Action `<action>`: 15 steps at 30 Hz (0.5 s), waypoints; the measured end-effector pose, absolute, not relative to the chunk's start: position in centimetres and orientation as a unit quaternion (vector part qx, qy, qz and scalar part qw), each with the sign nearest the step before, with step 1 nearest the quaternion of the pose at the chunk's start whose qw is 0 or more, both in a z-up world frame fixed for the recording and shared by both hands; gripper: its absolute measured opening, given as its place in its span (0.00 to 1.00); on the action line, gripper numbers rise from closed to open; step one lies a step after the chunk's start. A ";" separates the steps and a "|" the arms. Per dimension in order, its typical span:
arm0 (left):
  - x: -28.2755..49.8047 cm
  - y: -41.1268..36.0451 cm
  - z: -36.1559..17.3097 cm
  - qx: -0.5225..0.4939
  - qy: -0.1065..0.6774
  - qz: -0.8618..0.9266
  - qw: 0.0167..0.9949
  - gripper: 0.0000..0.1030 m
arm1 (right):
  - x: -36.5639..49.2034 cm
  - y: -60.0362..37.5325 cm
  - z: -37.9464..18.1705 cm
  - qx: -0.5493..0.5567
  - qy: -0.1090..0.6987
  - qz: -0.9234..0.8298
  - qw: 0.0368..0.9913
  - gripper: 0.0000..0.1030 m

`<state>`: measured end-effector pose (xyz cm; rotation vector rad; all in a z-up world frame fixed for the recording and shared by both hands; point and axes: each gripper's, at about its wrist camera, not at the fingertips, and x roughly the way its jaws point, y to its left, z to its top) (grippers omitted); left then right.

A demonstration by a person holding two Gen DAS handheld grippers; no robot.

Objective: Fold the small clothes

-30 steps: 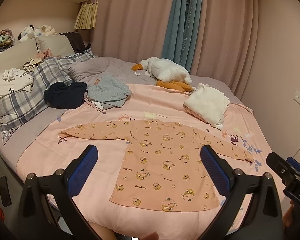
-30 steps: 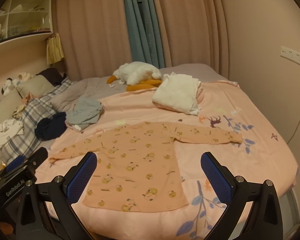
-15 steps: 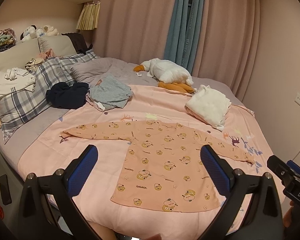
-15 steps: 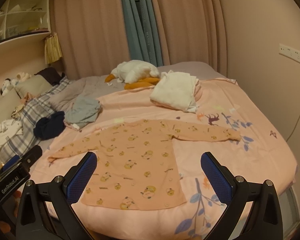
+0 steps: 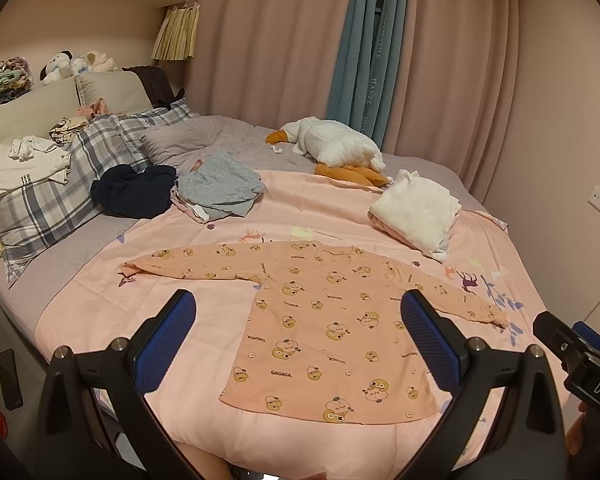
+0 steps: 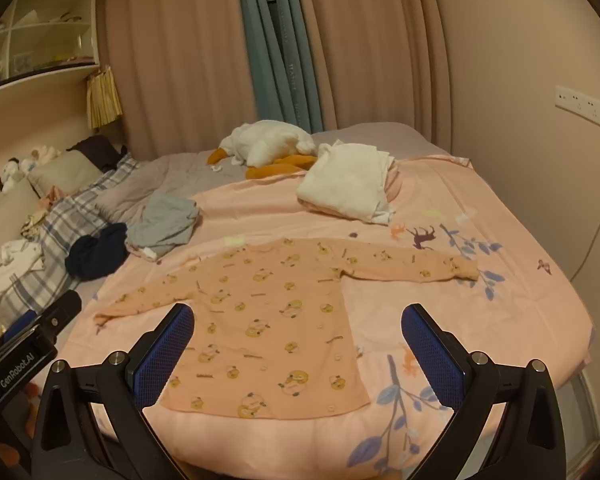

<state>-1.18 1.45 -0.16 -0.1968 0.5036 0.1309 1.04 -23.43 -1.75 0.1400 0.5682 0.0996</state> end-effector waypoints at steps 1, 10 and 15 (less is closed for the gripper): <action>-1.2 1.5 -0.2 -0.097 0.248 0.065 0.962 1.00 | 1.0 -23.4 -1.8 0.069 0.280 0.049 0.956 1.00; -1.1 1.4 0.0 -0.098 0.250 0.068 0.961 1.00 | 1.0 -23.5 -1.8 0.070 0.283 0.048 0.955 1.00; -1.3 1.5 0.0 -0.099 0.249 0.070 0.961 1.00 | 1.0 -23.6 -1.8 0.069 0.282 0.048 0.956 1.00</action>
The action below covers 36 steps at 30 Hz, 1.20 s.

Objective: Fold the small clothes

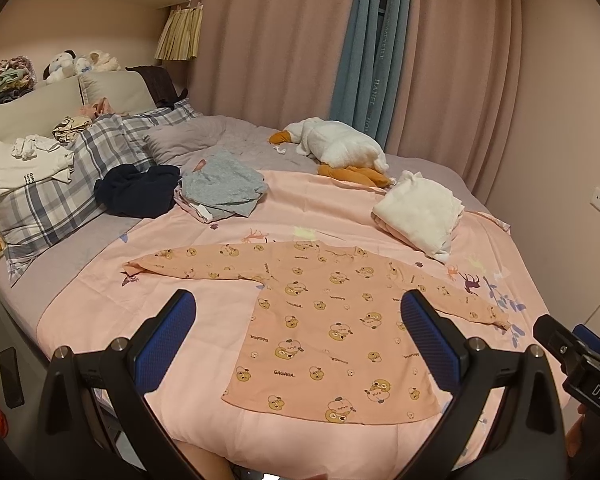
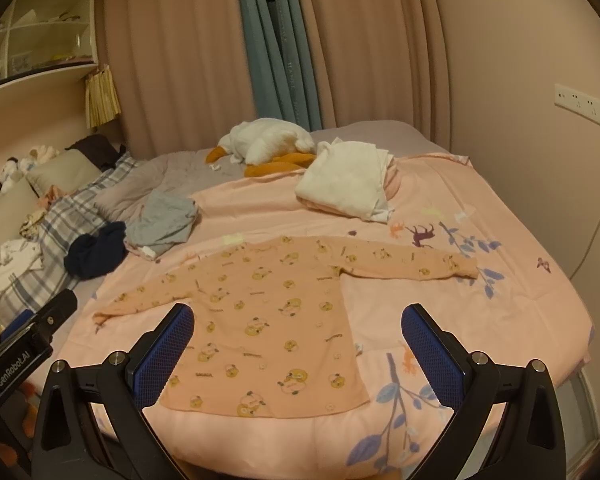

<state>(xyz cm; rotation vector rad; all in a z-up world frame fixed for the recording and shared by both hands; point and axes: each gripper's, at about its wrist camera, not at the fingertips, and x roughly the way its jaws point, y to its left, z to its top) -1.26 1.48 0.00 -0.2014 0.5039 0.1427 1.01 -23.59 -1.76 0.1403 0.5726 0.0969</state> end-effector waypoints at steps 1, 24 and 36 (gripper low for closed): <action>-1.3 1.5 0.0 -0.099 0.249 0.070 0.961 1.00 | 1.0 -23.6 -1.8 0.069 0.282 0.048 0.956 1.00; -1.7 1.8 0.1 -0.093 0.244 0.074 0.962 1.00 | 1.0 -23.8 -1.8 0.064 0.285 0.042 0.955 1.00; -1.7 1.6 0.2 -0.090 0.244 0.069 0.963 1.00 | 1.2 -23.7 -1.8 0.062 0.285 0.043 0.956 1.00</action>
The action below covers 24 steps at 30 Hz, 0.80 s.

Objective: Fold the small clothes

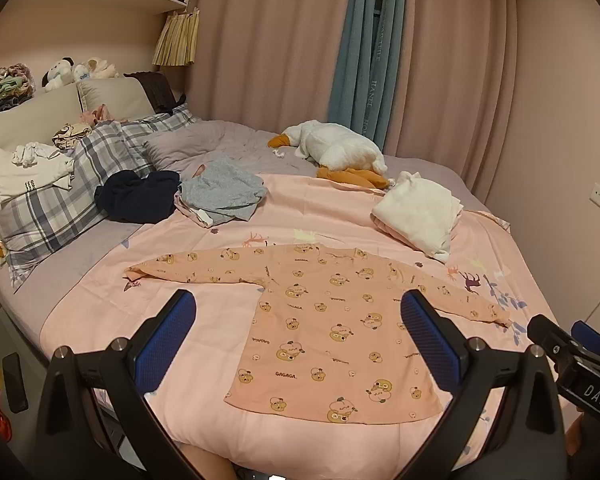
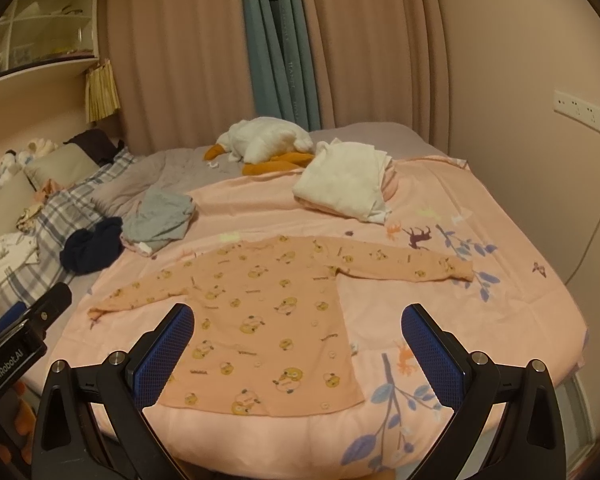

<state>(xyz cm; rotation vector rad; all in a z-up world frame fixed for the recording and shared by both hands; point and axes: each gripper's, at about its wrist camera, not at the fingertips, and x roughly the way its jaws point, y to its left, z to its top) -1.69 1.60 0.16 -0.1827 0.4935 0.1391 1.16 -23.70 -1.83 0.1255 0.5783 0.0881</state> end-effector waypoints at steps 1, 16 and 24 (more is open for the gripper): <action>-1.7 1.6 0.2 -0.091 0.244 0.069 0.963 1.00 | 1.1 -23.6 -1.9 0.062 0.285 0.043 0.955 1.00; -1.2 1.6 -0.7 -0.089 0.247 0.060 0.963 1.00 | 0.7 -23.7 -2.3 0.062 0.283 0.044 0.956 1.00; 8.0 3.7 -7.1 -0.093 0.296 0.047 0.949 1.00 | 7.8 -31.4 -4.3 0.106 0.304 -0.006 0.947 1.00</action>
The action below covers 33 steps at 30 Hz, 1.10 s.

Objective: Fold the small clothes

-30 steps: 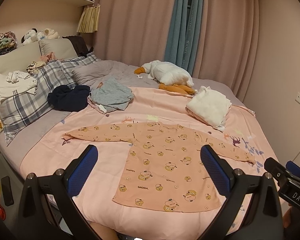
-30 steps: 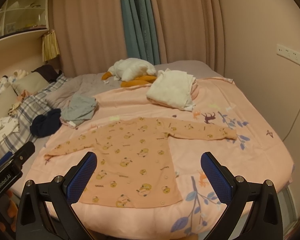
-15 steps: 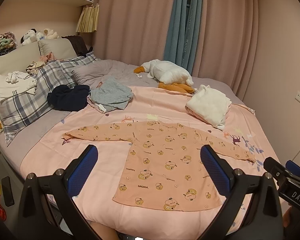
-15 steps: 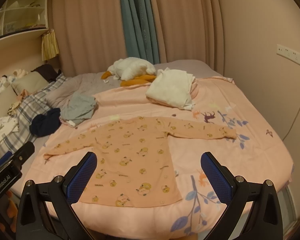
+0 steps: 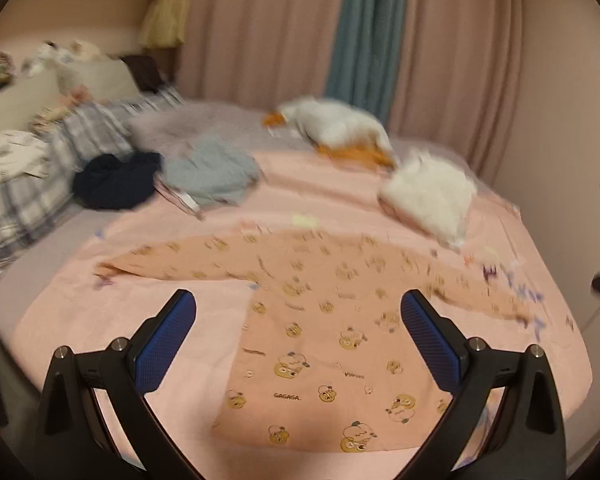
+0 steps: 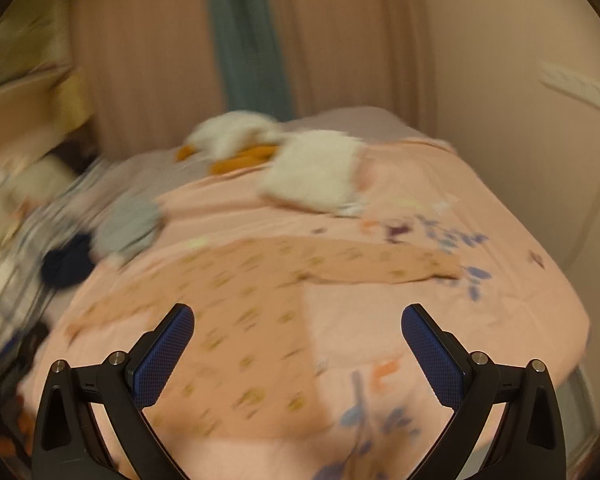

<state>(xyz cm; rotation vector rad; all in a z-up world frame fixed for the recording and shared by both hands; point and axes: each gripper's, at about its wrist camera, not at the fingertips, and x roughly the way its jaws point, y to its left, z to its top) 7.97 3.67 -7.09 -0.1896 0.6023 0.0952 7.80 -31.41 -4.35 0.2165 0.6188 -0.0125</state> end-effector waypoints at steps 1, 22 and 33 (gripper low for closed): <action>9.2 4.1 -7.9 -0.102 0.315 0.051 0.942 0.99 | 9.0 -32.9 -4.8 0.117 0.311 -0.022 0.943 1.00; 30.4 15.2 -26.6 -0.246 0.476 0.049 0.843 0.89 | 28.7 -57.7 -27.0 0.450 0.446 -0.105 0.767 0.77; 32.7 15.4 -26.5 -0.216 0.514 0.022 0.830 0.23 | 30.0 -57.1 -27.0 0.468 0.426 -0.134 0.762 0.11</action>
